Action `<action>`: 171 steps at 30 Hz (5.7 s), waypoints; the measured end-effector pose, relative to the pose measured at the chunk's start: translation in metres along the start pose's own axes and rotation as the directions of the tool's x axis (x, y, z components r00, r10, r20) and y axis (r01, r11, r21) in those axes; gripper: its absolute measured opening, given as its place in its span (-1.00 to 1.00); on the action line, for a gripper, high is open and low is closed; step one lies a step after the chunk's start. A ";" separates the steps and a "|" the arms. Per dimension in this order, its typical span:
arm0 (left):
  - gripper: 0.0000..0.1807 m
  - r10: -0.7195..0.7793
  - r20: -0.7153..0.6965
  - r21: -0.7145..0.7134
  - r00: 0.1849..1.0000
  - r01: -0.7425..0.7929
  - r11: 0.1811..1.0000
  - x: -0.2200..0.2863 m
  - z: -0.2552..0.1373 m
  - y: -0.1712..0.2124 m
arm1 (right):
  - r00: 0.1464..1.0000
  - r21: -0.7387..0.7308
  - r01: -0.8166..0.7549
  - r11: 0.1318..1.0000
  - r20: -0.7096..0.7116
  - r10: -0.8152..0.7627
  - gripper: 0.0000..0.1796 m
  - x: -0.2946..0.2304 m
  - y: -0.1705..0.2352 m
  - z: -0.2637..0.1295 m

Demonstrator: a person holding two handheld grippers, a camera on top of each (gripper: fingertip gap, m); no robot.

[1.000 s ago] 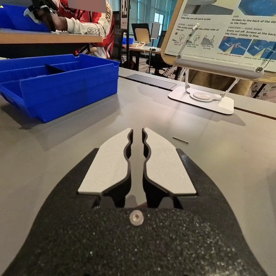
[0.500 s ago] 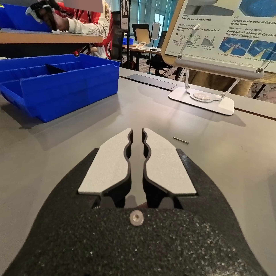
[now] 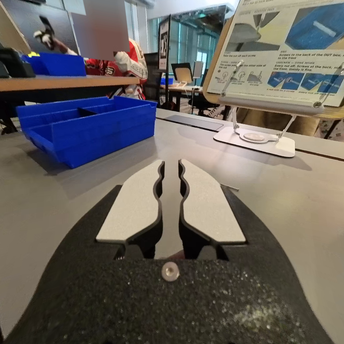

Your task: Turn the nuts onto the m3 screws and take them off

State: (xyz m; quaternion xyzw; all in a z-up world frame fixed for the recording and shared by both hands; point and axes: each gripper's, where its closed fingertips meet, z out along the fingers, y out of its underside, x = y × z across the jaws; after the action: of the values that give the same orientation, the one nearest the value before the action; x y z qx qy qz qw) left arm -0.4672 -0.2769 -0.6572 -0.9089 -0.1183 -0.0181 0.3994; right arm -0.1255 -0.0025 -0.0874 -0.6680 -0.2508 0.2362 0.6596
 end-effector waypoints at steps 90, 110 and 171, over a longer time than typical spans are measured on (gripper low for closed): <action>-0.68 0.791 -0.603 0.179 -0.104 -0.984 0.007 0.513 -0.043 -0.513 | 0.958 0.024 -0.239 0.971 0.172 0.231 -0.80 0.073 -0.001 -0.119; -1.00 0.676 -0.737 0.365 0.002 -0.841 0.400 0.540 -0.104 -0.542 | 0.943 -0.030 -0.286 0.958 0.166 0.287 -0.79 0.077 0.005 -0.112; -0.98 0.454 -0.891 0.446 0.020 -0.147 0.883 0.508 -0.286 -0.500 | 0.661 -0.096 -0.504 0.859 0.597 0.454 -0.97 0.003 -0.060 -0.063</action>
State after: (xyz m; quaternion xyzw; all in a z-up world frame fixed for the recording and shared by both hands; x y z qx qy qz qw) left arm -0.0710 -0.0572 -0.0368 -0.6078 0.3745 -0.5201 0.4689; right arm -0.0834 -0.0483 -0.0263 -0.5738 -0.2523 0.6099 0.4850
